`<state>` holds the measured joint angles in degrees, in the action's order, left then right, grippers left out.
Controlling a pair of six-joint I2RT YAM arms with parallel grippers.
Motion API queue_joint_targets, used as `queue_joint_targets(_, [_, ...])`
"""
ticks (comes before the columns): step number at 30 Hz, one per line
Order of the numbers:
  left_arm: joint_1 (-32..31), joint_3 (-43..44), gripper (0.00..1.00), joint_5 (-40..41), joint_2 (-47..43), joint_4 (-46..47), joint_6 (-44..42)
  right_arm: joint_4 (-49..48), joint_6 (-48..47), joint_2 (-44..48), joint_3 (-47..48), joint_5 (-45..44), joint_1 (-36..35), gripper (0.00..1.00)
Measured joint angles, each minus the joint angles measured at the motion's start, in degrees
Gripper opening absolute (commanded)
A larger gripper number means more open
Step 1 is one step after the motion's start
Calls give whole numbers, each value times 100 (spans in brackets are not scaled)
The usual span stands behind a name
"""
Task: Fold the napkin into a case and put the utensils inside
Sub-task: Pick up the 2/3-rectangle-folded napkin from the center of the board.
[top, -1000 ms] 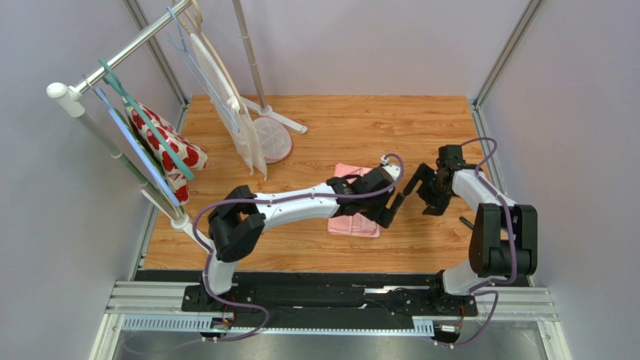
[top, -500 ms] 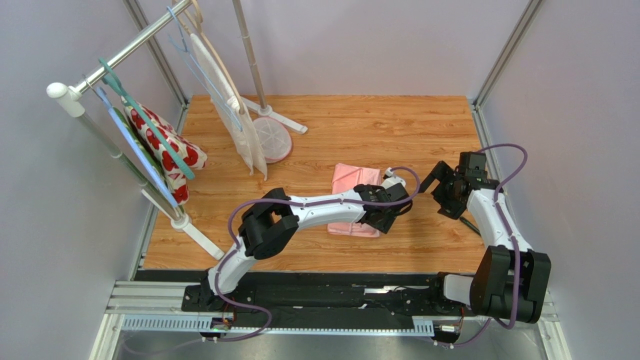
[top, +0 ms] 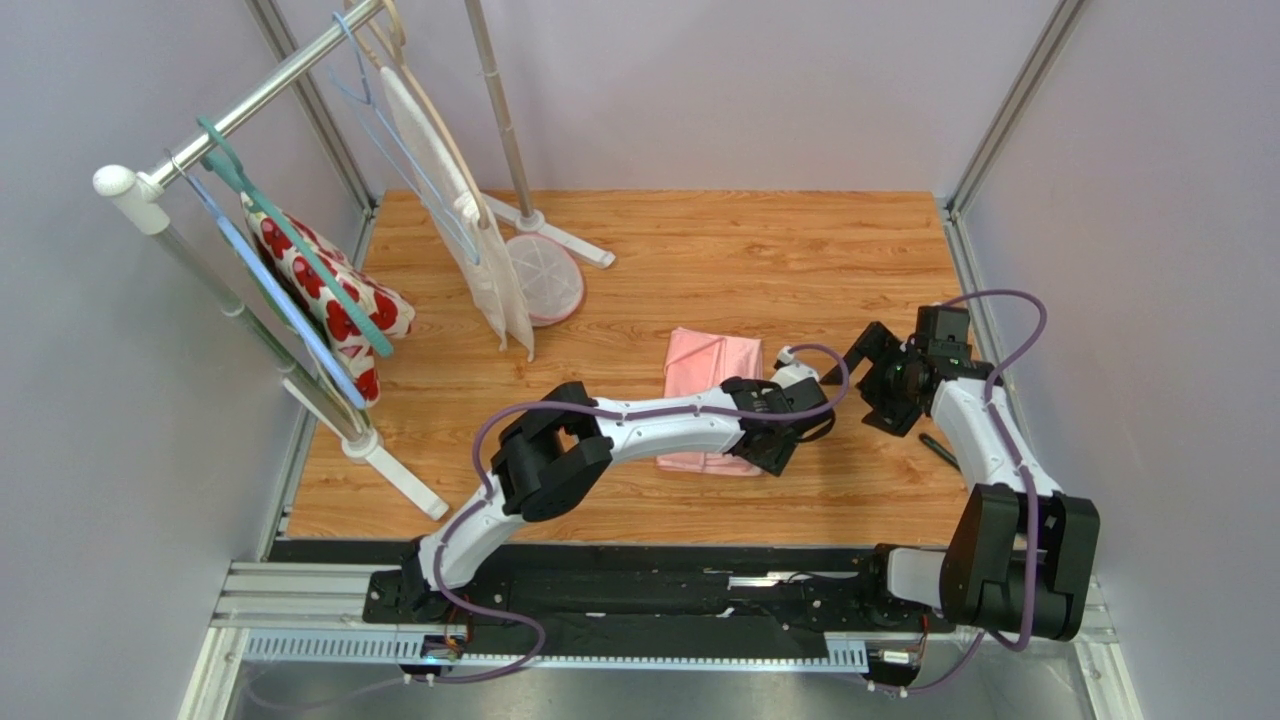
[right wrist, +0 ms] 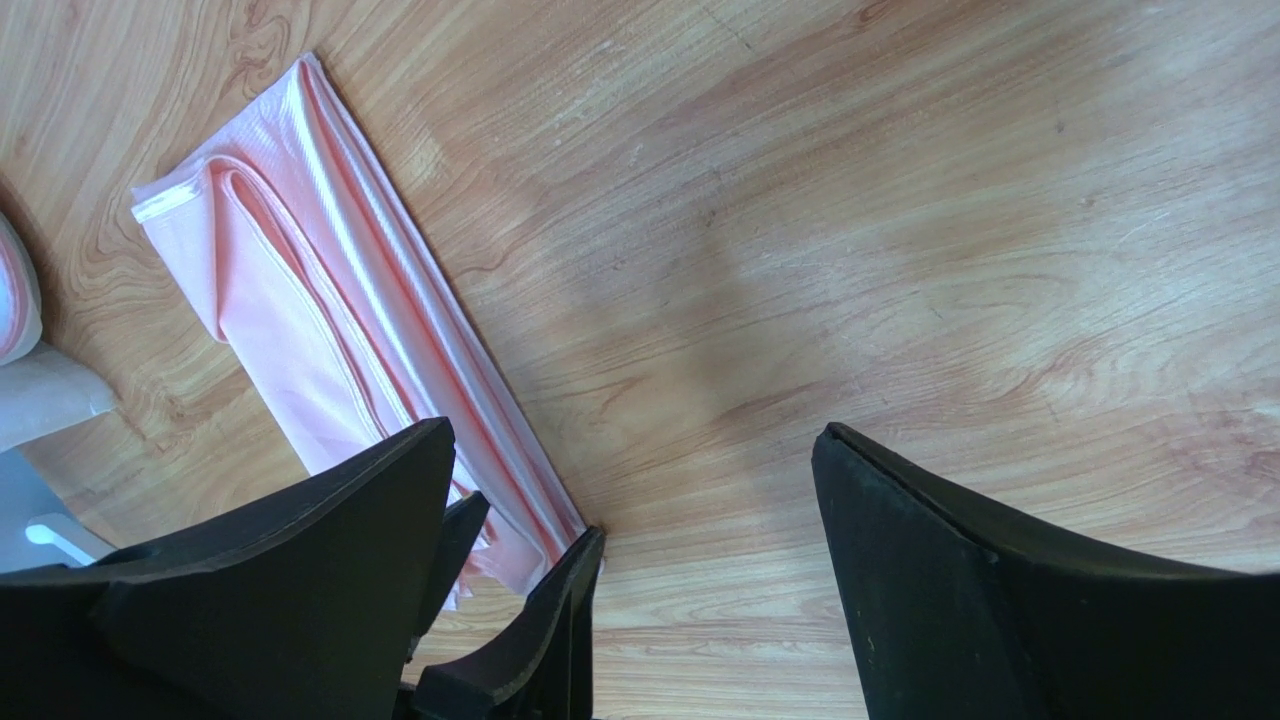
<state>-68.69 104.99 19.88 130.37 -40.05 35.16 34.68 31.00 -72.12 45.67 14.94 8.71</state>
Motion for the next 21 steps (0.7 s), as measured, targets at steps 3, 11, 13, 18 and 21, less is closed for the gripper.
queue_joint_targets(3, [-48,57,55,52,50,-26,96,-55,0,-20,-63,31,-2,94])
queue_joint_targets(11, [-76,109,18,107,87,-63,166,-247,-15,-179,-179,409,-2,95])
queue_joint_targets(13, [-66,-70,8,37,-39,35,136,-348,-35,-291,-181,649,-2,97])
queue_joint_targets(18, [52,-1043,4,-577,-710,452,50,-769,-59,-520,-166,1255,-107,100])
queue_joint_targets(21, [166,-1711,4,-1108,-1200,839,48,-1010,-72,-879,-11,1554,-385,100])
